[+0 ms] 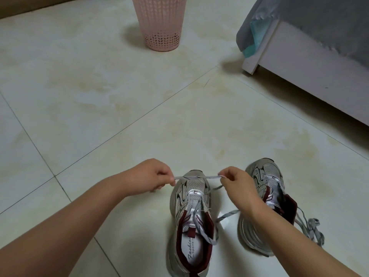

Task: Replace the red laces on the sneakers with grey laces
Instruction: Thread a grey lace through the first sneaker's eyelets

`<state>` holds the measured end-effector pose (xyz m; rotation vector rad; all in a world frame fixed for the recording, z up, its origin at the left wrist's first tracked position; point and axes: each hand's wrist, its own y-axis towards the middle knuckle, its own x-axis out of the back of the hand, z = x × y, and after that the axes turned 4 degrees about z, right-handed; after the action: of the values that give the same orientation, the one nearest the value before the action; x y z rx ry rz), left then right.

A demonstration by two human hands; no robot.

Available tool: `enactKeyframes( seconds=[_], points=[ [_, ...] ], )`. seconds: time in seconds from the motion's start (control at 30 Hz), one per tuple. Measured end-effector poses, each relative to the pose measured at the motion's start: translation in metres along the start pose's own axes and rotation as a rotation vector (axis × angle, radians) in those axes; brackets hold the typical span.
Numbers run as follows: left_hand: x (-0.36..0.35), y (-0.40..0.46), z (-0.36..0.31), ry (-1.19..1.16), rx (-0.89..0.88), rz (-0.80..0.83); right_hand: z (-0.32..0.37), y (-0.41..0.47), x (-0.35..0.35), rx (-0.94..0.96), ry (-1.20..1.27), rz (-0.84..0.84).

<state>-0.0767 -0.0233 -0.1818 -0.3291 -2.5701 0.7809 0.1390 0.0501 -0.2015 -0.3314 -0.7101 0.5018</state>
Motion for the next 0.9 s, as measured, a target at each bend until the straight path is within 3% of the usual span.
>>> enactKeyframes(
  seconds=[0.13,0.2,0.3,0.53,0.73,0.8,0.9],
  points=[
    [-0.016,0.002,-0.008,-0.141,-0.099,0.026,0.020,-0.008,-0.007,0.203,0.006,0.290],
    [-0.021,0.007,-0.014,-0.235,-0.136,-0.020,0.032,-0.012,-0.015,0.263,-0.056,0.351],
    [-0.016,0.011,-0.011,-0.210,-0.113,-0.065,0.039,-0.010,-0.010,0.280,-0.181,0.228],
    [-0.020,0.016,0.021,0.120,0.004,0.052,0.034,0.008,0.016,0.218,0.172,-0.144],
    [-0.025,0.021,0.044,0.397,0.087,0.109,0.031,0.023,0.021,0.187,0.240,-0.271],
    [-0.027,0.025,0.047,0.342,0.148,0.088,0.032,0.027,0.020,0.177,0.241,-0.289],
    [-0.031,0.026,0.047,-0.032,0.249,0.079,0.034,0.033,0.020,0.150,0.277,-0.313]
  ],
)
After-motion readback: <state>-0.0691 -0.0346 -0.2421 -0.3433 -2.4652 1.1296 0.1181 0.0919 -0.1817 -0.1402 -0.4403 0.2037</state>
